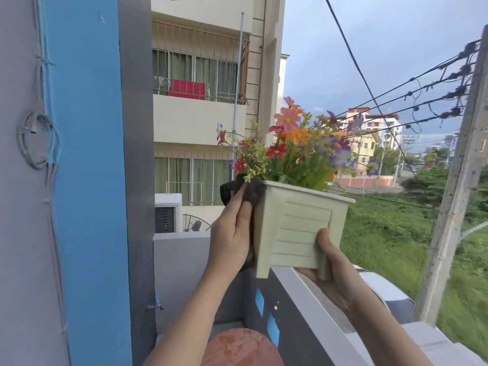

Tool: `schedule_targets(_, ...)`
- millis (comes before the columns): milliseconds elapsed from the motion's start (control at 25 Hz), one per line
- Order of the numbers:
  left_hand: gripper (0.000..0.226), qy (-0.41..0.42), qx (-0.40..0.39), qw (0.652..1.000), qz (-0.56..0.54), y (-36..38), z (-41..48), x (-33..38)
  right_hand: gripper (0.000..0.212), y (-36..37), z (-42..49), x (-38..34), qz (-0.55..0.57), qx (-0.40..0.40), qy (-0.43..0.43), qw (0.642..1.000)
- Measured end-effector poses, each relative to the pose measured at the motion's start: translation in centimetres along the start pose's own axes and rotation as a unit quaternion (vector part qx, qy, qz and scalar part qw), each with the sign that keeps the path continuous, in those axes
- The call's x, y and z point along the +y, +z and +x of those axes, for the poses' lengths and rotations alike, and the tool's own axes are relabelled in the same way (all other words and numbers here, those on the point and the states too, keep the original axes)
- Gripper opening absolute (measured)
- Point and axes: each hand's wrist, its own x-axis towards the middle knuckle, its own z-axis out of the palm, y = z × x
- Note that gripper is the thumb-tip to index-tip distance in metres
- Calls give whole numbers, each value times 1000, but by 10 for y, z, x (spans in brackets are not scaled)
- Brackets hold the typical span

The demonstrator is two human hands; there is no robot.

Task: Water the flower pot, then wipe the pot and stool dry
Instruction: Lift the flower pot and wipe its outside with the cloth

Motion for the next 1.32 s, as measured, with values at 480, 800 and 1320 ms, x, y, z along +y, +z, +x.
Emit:
schedule_targets(480, 35, -38, 2, 999, 2, -7, 5, 0, 97, 0, -6, 1, 26, -37, 1, 999)
schedule_targets(800, 52, -209, -20, 971, -111, -21, 9, -10, 71, 9, -13, -9, 116, -66, -6, 991)
schedule_targets(1320, 12, -201, 69, 931, -296, -31, -11, -8, 72, 28, -2, -37, 177, -85, 91, 976)
